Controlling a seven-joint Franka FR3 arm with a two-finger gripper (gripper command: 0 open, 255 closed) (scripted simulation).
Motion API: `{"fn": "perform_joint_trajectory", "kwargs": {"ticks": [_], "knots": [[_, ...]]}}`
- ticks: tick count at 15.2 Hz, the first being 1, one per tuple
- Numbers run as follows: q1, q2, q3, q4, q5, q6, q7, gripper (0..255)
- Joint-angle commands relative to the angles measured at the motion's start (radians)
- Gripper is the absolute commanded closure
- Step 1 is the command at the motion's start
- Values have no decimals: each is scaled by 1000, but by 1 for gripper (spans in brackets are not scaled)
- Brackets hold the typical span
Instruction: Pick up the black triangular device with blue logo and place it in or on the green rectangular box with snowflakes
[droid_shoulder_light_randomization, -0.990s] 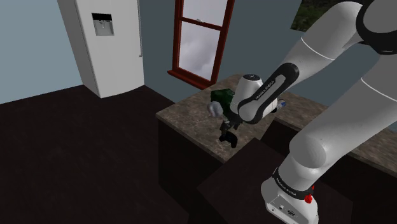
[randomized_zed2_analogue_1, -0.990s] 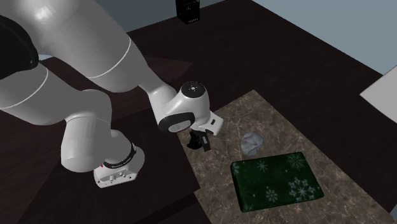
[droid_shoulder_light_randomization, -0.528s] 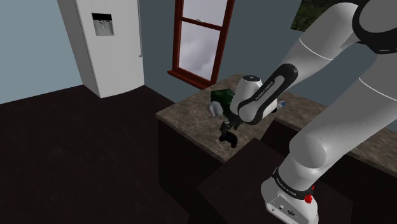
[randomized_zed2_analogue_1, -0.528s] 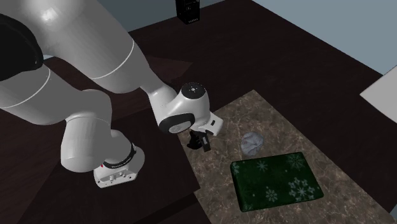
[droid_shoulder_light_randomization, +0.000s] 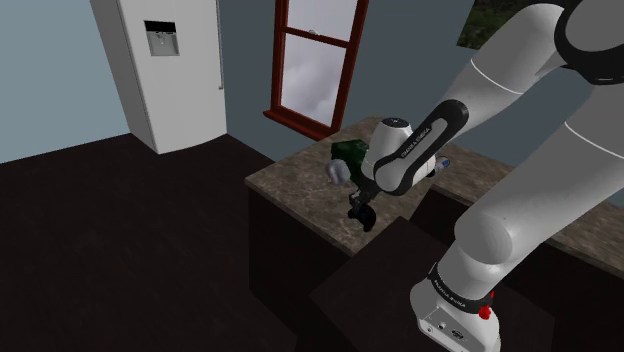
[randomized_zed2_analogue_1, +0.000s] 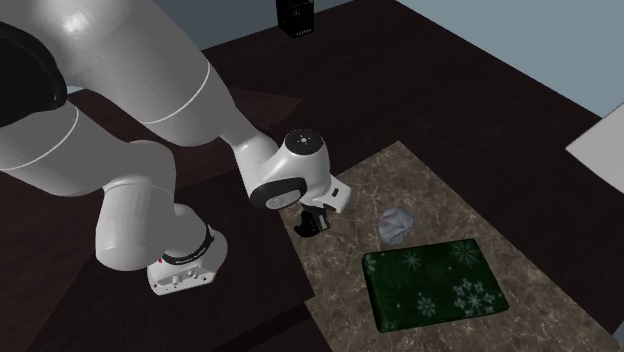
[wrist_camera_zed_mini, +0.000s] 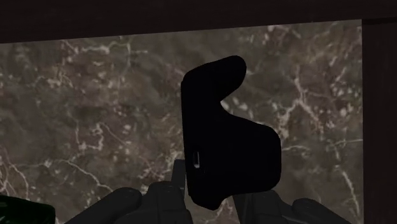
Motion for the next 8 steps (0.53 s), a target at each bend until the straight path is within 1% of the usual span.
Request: {"fn": "perform_joint_trajectory", "kwargs": {"ticks": [1, 2, 5, 8], "knots": [[0, 2, 0, -2, 0, -1, 0, 255], [0, 3, 0, -2, 0, 0, -1, 255], [21, -65, -11, -4, 37, -65, -30, 255], [36, -129, -20, -3, 59, -131, -48, 255]]}}
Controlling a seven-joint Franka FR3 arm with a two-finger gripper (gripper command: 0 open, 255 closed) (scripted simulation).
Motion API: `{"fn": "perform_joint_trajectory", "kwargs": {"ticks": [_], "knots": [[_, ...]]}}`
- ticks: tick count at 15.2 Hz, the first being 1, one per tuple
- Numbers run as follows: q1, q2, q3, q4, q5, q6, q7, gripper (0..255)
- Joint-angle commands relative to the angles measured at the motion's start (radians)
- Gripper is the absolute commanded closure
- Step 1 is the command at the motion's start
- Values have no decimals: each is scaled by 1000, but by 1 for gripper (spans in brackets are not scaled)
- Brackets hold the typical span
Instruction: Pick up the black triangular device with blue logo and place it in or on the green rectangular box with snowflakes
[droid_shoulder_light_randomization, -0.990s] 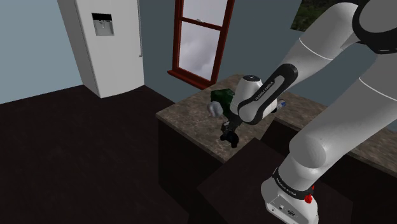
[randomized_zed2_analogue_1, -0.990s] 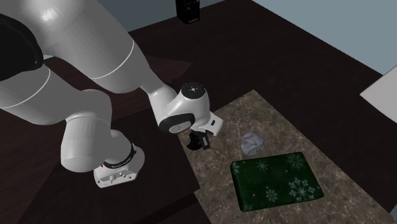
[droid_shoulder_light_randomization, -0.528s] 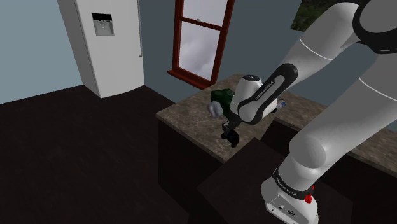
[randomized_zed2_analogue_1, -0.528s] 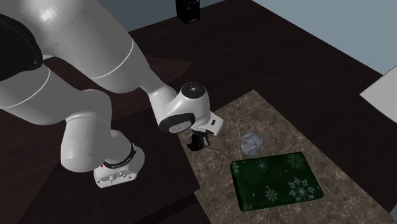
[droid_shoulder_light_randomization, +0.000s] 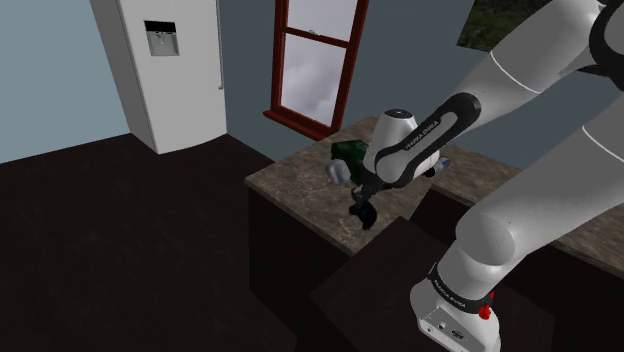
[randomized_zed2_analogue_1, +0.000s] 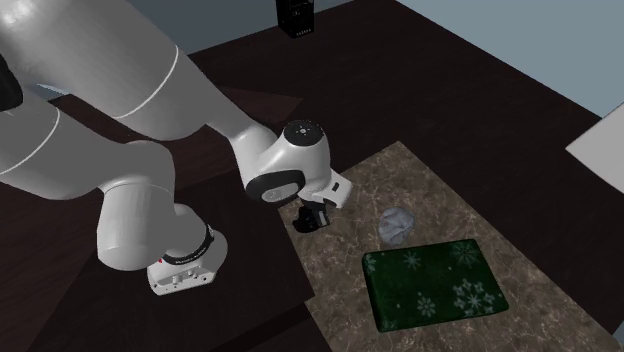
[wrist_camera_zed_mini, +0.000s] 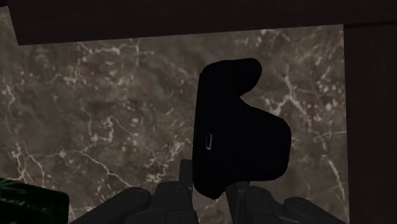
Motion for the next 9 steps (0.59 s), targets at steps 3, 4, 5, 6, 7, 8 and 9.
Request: {"fn": "perform_joint_trajectory", "kwargs": {"ticks": [3, 4, 5, 6, 7, 8, 9], "knots": [[16, -86, -10, 5, 24, -92, -21, 255], [19, -105, -12, 8, 29, -113, -25, 255], [22, -124, -13, 11, 32, -135, -28, 255], [24, -143, -14, 14, 36, -157, -31, 255], [26, -161, -15, 17, 39, -178, -34, 255], [29, -178, -16, 21, 42, -199, -37, 255], [30, -195, -17, 25, 45, -220, -39, 255]]}}
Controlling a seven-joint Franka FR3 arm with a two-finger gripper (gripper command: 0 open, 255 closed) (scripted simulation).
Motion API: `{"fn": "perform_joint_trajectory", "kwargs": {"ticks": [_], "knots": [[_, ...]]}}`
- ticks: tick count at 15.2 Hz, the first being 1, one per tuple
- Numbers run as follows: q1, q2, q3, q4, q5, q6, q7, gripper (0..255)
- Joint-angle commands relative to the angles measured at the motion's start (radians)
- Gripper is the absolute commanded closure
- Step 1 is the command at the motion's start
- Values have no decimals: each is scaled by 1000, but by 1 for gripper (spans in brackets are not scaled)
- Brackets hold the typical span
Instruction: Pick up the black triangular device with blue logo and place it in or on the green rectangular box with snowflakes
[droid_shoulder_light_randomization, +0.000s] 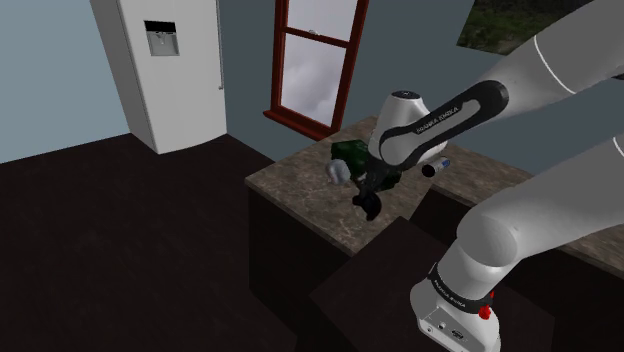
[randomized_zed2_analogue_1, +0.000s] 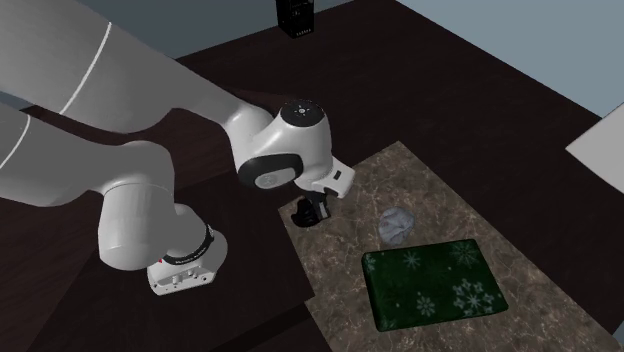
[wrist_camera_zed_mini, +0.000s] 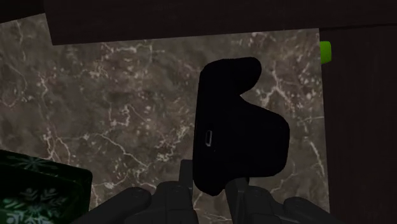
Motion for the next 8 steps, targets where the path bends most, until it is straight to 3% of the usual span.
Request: {"fn": "perform_joint_trajectory", "kwargs": {"ticks": [1, 8], "knots": [[5, -32, 0, 11, 6, -43, -4, 255], [14, -133, -2, 50, 21, -184, -17, 255]]}}
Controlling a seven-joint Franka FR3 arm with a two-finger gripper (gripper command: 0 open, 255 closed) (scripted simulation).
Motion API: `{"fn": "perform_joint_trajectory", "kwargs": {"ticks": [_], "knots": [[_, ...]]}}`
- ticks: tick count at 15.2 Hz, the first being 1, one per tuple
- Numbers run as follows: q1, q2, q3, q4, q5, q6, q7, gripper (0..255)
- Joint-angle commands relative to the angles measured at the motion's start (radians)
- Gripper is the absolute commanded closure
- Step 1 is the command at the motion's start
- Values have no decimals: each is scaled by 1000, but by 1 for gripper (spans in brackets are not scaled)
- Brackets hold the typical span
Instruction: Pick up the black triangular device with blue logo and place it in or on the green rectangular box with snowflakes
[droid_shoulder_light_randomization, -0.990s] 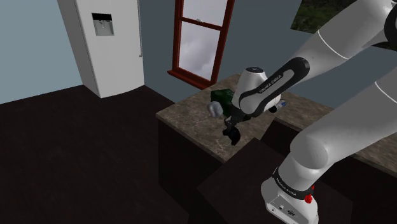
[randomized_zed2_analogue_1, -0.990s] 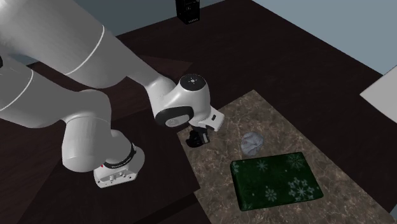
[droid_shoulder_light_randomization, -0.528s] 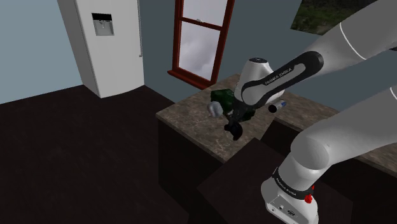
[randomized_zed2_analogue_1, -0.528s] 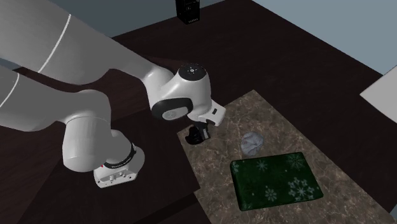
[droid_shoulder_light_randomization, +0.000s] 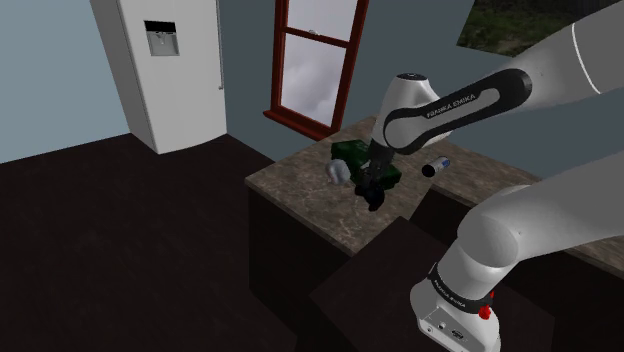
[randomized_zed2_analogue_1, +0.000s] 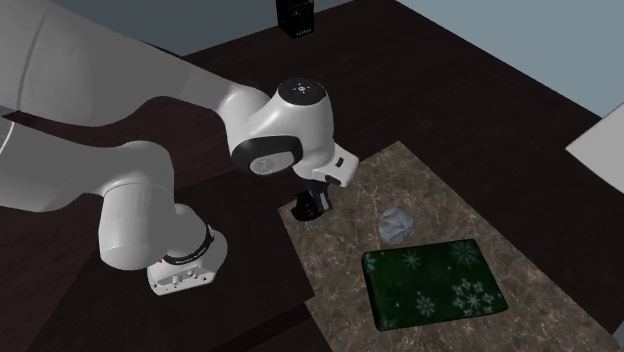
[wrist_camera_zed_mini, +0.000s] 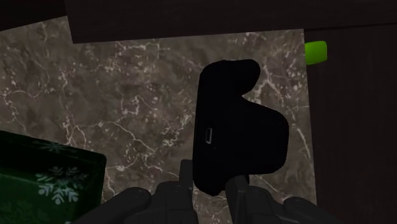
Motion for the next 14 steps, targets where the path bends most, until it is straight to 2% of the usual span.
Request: {"fn": "perform_joint_trajectory", "kwargs": {"ticks": [1, 10, 14], "knots": [[2, -28, 0, 13, 4, -41, -4, 255], [8, -113, 1, 78, 15, -191, -15, 255], [-27, 34, -62, 189, -11, -150, -89, 255]]}}
